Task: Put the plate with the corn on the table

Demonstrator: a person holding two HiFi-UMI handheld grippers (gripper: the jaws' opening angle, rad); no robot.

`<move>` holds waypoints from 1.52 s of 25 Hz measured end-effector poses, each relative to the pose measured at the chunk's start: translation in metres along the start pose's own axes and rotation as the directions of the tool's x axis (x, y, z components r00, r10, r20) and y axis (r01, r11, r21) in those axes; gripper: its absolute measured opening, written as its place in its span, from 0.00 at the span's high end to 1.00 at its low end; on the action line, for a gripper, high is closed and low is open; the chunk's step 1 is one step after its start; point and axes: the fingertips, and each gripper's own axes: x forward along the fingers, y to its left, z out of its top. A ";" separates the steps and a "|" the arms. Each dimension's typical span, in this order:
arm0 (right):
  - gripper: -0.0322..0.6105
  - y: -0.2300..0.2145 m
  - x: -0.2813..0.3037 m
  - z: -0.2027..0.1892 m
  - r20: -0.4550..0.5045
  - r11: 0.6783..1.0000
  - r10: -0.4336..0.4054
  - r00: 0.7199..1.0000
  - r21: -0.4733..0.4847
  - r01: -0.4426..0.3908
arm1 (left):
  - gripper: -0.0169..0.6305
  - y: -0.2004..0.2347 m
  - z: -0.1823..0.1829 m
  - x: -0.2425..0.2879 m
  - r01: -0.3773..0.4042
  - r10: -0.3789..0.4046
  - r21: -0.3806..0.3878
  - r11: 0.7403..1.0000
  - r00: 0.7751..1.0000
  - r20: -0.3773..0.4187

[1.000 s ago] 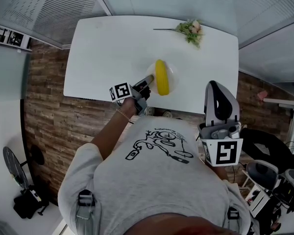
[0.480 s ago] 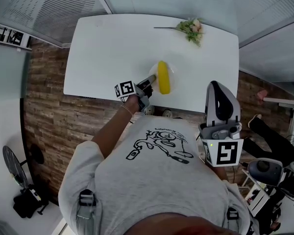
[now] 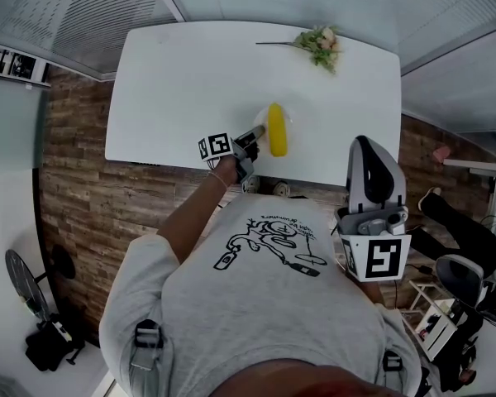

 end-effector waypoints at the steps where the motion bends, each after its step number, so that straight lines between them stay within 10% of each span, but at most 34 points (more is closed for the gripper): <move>1: 0.94 0.000 0.000 -0.001 -0.001 1.000 -0.002 1.000 0.001 0.002 | 0.92 0.004 0.000 0.001 -0.003 0.003 -0.002 1.000 1.000 -0.002; 38: 0.94 -0.005 0.003 -0.006 -0.018 1.000 -0.005 1.000 0.010 0.005 | 0.92 0.073 -0.012 0.032 -0.167 0.166 0.006 0.986 0.980 -0.106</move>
